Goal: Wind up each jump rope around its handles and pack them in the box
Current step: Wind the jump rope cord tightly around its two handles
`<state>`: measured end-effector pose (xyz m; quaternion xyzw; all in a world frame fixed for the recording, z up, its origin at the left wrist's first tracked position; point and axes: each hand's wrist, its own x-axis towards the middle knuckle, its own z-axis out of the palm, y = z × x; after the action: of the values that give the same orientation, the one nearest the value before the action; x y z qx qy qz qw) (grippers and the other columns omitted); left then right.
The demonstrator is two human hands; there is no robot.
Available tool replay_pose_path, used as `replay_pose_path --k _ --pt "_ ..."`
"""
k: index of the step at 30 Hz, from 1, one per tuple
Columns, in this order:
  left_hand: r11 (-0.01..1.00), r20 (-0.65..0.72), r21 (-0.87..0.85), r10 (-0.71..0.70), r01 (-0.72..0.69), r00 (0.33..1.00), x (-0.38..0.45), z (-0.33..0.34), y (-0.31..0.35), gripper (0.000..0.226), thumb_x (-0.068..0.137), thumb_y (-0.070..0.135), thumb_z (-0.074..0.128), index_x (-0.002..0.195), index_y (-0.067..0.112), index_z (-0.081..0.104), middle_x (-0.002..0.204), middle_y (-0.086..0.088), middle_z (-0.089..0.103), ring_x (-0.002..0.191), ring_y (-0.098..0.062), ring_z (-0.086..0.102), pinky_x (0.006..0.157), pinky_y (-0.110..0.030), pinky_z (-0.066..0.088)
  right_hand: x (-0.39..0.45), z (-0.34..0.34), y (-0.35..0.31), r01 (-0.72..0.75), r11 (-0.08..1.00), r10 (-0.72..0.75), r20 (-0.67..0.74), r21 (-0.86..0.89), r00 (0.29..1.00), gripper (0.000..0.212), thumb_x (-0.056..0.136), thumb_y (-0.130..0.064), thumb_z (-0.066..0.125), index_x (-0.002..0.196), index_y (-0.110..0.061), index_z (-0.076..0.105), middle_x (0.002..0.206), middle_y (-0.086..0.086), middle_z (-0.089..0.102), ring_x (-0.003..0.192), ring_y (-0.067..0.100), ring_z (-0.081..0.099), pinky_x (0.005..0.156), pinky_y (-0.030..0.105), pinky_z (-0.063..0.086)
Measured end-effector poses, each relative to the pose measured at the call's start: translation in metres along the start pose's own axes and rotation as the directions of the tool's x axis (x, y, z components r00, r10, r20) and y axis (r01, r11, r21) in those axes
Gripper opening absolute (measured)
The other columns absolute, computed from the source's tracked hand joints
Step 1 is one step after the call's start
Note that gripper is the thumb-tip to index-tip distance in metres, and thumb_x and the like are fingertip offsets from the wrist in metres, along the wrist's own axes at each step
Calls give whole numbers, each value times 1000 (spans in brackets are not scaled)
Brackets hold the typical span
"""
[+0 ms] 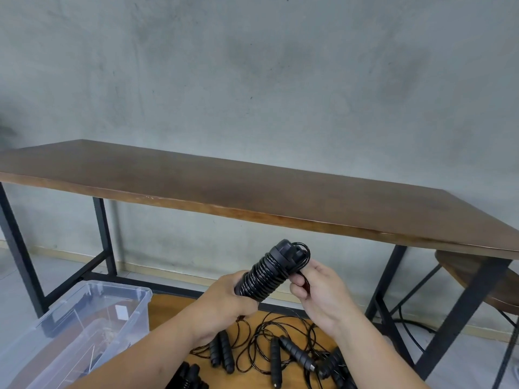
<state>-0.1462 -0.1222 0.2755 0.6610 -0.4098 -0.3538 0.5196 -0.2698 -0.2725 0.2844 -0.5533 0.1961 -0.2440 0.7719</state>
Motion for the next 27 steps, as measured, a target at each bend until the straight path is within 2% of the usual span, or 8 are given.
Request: replay_pose_path --k 5,7,10,15,17,19,23,27 --pt "999 -27 2 -40 40 999 1 -3 -4 22 58 8 58 79 15 55 71 -4 46 70 -17 43 74 -30 39 -7 0 -4 -13 999 15 63 -42 998 30 100 -3 42 118 6 64 67 2 39 61 12 33 56 24 31" --pt "999 -35 -2 -53 53 998 1 -2 -5 22 58 8 58 78 16 55 71 -4 46 71 -17 43 76 -32 40 -9 2 -7 1 981 8 47 -192 999 31 98 1 39 116 2 64 64 0 38 61 12 30 60 26 32" --pt "996 -46 -36 -77 76 996 2 -1 -8 22 58 6 57 77 17 55 70 -3 45 69 -16 43 76 -32 40 -12 6 -9 54 869 -48 25 -492 999 26 105 -18 42 108 -10 66 63 -2 36 58 9 33 67 23 38" --pt "991 -79 -89 -103 96 992 5 9 -12 31 58 7 58 85 22 59 69 0 48 68 -16 45 65 -29 39 -11 12 -3 54 754 -138 -78 -655 987 29 106 -25 40 98 -19 67 73 -3 65 63 8 56 63 18 47" --pt "991 -87 -100 -94 85 992 8 15 -13 43 61 5 59 97 29 62 66 6 53 67 -13 48 62 -26 42 -11 17 3 42 778 -143 -112 -627 983 30 106 -23 38 102 -22 68 89 -4 74 75 4 68 72 22 55" --pt "996 -100 -62 -63 57 993 10 20 -12 51 69 -1 60 104 36 63 63 13 56 67 -10 52 62 -22 43 -12 24 10 -2 887 -97 -191 -461 977 32 106 -21 38 101 -21 70 95 -3 76 86 8 72 82 32 59" --pt "1000 -158 12 -24 26 987 15 34 -11 54 76 -2 61 114 37 57 77 9 64 67 -6 56 62 -17 43 -9 37 21 -23 983 -50 -389 -181 920 36 106 -18 39 89 -12 71 87 8 75 84 20 70 69 36 58" --pt "994 -184 102 -9 28 983 20 42 -9 50 79 5 63 114 39 50 81 8 62 67 -6 54 61 -14 42 2 38 30 -33 981 -69 -498 -194 865 32 103 -16 41 88 -1 65 95 25 67 82 27 61 71 38 47"
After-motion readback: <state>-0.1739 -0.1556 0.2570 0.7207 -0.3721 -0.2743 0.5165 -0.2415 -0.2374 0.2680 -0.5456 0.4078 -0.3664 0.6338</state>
